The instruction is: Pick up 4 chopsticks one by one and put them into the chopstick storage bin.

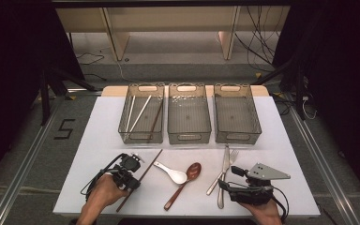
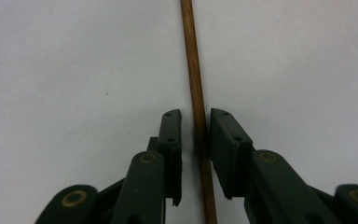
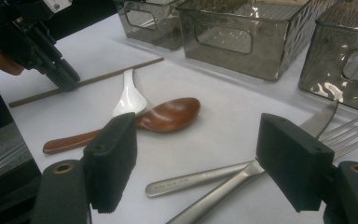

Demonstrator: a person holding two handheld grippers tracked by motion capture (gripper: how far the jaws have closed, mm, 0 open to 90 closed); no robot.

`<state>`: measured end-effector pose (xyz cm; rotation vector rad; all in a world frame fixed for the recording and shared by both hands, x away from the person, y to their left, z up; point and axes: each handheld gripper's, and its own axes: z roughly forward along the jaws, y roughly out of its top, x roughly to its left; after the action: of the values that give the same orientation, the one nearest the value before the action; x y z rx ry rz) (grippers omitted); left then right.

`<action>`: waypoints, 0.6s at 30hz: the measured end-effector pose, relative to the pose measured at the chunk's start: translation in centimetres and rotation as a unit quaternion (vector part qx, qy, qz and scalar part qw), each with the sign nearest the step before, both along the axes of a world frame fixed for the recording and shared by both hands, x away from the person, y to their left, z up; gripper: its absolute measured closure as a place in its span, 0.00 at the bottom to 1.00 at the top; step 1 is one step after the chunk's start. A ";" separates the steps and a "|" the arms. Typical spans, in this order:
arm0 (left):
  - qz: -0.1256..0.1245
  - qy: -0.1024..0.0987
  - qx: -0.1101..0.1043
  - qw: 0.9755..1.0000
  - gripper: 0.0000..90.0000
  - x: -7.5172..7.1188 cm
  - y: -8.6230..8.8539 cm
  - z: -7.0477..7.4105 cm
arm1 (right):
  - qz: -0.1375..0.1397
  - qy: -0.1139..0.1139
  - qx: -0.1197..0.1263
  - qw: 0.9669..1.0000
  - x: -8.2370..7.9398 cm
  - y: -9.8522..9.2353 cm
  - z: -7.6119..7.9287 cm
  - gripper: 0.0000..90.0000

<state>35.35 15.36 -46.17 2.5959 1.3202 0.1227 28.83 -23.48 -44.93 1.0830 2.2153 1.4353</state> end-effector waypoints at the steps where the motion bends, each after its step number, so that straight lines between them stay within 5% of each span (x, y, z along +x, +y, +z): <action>1: 0.000 0.000 0.000 1.000 0.83 0.0 0.0 0.0 | 0.000 0.000 0.000 1.000 0.0 0.0 0.0 0.33; 18: 0.007 -0.002 -0.006 1.000 0.91 0.2 0.4 0.0 | -0.001 0.001 -0.001 1.000 0.0 0.0 0.0 0.33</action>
<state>35.56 15.76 -46.22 2.5770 1.3334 0.1210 28.84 -23.48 -44.95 1.0858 2.2163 1.4327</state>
